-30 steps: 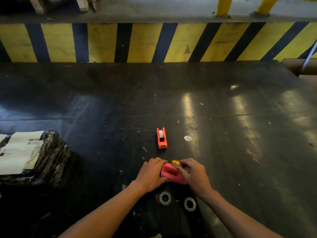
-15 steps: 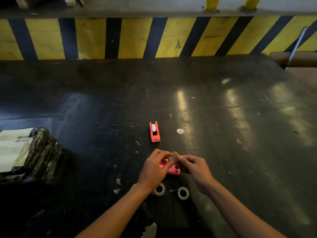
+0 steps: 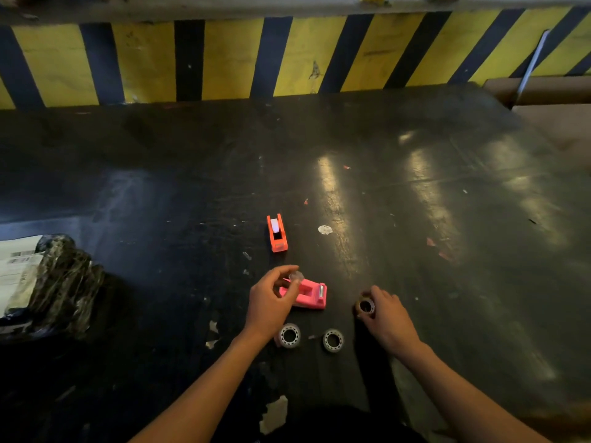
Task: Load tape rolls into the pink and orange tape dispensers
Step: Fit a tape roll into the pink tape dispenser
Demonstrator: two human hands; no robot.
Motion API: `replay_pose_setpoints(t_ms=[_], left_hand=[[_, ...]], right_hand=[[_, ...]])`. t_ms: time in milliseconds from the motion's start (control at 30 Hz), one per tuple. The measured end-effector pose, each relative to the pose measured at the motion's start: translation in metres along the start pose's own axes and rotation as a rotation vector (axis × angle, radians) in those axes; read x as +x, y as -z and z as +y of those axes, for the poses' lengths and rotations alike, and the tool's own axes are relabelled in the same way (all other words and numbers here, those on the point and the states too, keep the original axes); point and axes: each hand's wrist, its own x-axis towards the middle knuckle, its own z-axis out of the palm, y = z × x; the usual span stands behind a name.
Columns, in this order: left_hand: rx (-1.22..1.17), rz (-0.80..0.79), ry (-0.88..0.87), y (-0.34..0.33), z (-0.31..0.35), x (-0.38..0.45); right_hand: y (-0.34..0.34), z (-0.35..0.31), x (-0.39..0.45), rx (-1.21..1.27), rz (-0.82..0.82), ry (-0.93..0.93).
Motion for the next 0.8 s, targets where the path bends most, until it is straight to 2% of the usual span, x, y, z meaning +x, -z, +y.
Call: replay_pose_setpoints(t_ms=[133,233,300,367,467,600,700,800], left_hand=[[-0.003,-0.018,0.034,-0.001,-0.003,-0.001],[-0.01,-0.009,0.051,0.0,-0.005,-0.003],[-0.01,-0.006,0.058,0.0,-0.006,-0.004],[0.004,-0.02,0.07,0.001,-0.007,-0.004],[0.015,-0.041,0.086,0.001,-0.008,-0.002],[0.03,-0.058,0.106,0.002,-0.007,-0.002],[0.033,-0.071,0.124,0.005,-0.007,-0.002],[0.002,-0.058,0.138,0.009,-0.007,-0.002]], right_hand=[[-0.008,0.007,-0.005,-0.067,-0.036,0.051],[-0.007,0.001,-0.007,-0.055,0.04,0.062],[-0.004,-0.007,-0.008,0.002,0.071,0.147],[0.0,-0.019,-0.009,0.059,-0.083,0.243],[-0.003,-0.036,-0.01,-0.123,-0.391,0.336],[-0.013,-0.045,-0.012,-0.282,-0.397,0.403],[-0.013,-0.047,-0.01,-0.107,-0.372,0.362],[-0.008,-0.046,-0.008,0.32,-0.342,0.271]])
